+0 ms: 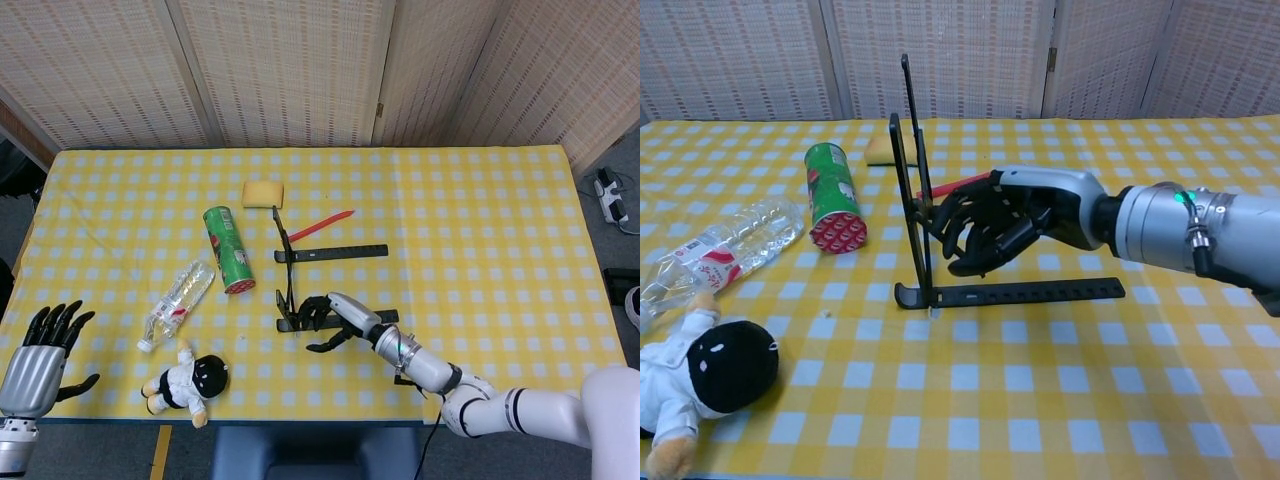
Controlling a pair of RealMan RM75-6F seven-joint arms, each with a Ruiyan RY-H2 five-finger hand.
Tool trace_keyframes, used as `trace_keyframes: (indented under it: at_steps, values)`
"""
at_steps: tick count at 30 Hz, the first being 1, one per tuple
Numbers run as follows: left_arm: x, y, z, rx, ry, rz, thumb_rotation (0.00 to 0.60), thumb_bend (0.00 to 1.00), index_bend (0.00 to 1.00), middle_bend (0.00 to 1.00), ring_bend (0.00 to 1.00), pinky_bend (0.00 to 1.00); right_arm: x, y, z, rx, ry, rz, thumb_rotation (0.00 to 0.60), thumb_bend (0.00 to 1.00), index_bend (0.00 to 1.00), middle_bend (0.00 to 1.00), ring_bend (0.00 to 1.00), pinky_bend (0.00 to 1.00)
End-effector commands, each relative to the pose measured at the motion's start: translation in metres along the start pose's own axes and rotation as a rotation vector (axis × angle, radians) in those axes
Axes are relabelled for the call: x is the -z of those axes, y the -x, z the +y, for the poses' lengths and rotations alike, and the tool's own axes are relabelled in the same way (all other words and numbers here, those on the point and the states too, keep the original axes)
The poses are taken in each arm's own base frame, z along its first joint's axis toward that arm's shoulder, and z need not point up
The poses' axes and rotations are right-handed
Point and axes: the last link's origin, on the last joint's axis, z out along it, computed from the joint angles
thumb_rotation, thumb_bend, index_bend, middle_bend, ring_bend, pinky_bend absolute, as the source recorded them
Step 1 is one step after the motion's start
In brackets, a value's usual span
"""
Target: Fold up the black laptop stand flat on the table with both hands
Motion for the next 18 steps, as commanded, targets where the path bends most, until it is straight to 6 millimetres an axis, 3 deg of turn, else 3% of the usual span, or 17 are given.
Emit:
trace_keyframes:
  at_steps: [1, 18]
  values:
    - [0.0, 0.0, 0.0, 0.0, 0.0, 0.001, 0.6, 0.14, 0.19, 0.1, 0.06, 0.0, -0.008, 0.005, 0.003, -0.005, 0.011, -0.011, 0.6, 0.24, 0.44, 0.5, 0.5, 0.41]
    - [0.001, -0.002, 0.0, -0.003, 0.008, 0.007, 0.6, 0.14, 0.19, 0.1, 0.06, 0.0, -0.034, 0.022, 0.01, 0.01, 0.029, -0.023, 0.6, 0.23, 0.44, 0.49, 0.47, 0.41]
